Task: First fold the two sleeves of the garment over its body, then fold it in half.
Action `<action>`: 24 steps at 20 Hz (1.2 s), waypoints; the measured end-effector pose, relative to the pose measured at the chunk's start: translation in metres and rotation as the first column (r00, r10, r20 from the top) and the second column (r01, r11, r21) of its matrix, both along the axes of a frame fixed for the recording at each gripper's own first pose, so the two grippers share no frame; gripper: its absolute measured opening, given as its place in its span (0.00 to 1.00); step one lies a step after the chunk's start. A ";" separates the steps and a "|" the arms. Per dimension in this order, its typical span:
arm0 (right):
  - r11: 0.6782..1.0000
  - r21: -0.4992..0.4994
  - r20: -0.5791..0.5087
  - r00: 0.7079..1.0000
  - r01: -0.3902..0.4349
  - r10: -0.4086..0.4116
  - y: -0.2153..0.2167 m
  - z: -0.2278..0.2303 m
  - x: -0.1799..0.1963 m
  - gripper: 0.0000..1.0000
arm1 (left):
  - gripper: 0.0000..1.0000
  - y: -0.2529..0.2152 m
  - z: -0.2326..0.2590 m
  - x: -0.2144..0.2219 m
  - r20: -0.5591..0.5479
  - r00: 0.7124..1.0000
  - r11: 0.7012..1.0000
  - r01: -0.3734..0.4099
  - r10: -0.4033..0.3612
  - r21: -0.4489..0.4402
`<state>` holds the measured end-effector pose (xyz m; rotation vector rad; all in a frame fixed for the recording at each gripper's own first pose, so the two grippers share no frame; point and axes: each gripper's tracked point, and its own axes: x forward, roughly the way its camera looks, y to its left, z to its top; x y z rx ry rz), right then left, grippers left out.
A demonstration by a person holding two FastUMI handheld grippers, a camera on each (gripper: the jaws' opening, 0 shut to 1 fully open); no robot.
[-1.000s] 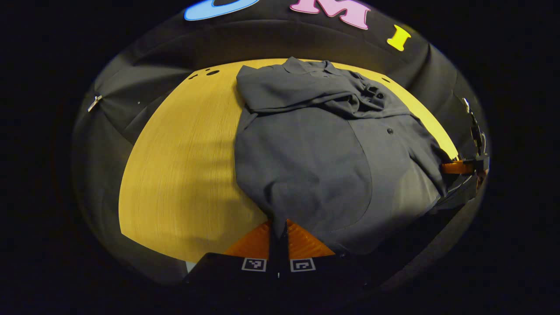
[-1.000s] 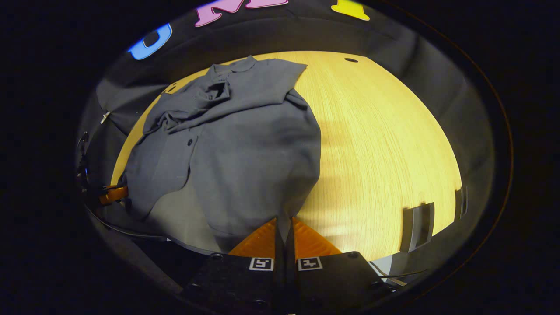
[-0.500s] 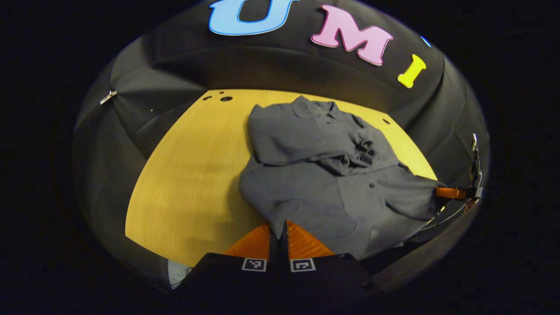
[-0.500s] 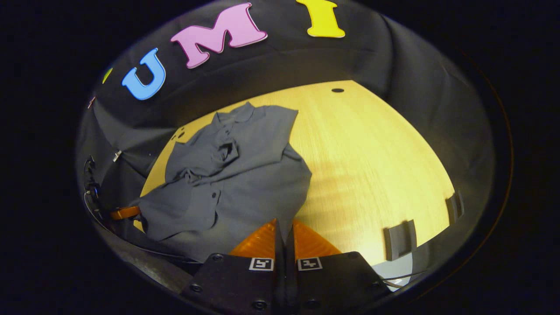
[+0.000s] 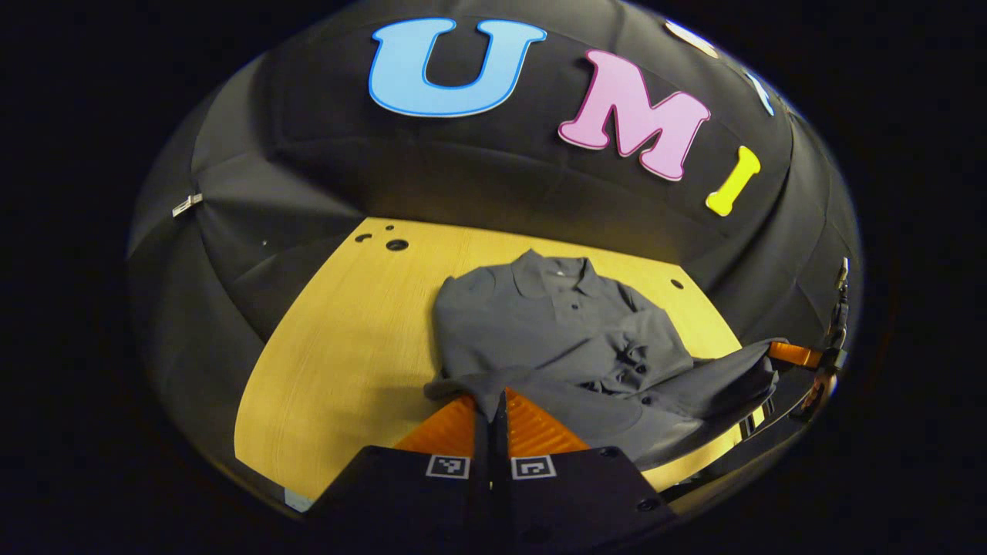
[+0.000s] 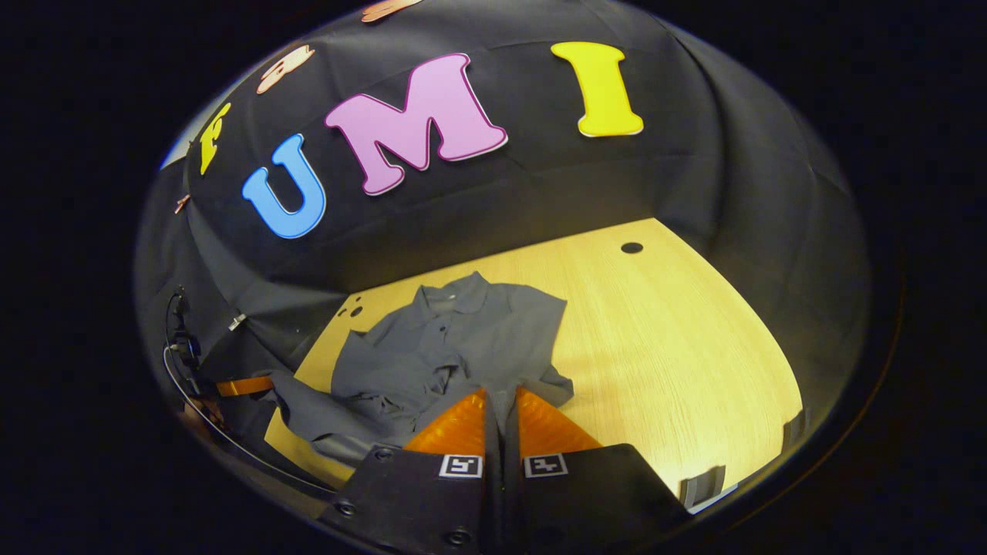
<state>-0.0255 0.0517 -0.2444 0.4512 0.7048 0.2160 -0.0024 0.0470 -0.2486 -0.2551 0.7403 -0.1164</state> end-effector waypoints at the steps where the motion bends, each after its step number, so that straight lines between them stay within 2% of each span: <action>1: 1.000 0.004 0.016 1.000 0.000 0.000 -0.001 0.005 0.009 0.05 | 0.06 0.001 0.004 0.008 0.014 1.000 1.000 -0.004 0.004 -0.003; 7: 0.998 0.042 0.091 0.995 0.042 -0.045 -0.009 0.027 0.052 0.05 | 0.05 0.011 0.033 0.063 0.088 0.992 0.994 -0.084 0.090 -0.063; 13: 0.997 0.024 0.147 0.987 0.066 -0.069 -0.022 0.042 0.084 0.05 | 0.05 0.027 0.045 0.097 0.093 0.981 0.978 -0.157 0.170 -0.135; 19: 0.997 -0.005 0.163 0.984 0.080 -0.078 -0.031 0.033 0.119 0.05 | 0.05 0.032 0.049 0.137 0.110 0.979 0.979 -0.156 0.170 -0.131; 24: 0.998 -0.018 0.162 0.985 0.066 -0.062 -0.026 0.018 0.150 0.05 | 0.05 0.036 0.031 0.168 0.098 0.981 0.983 -0.159 0.168 -0.091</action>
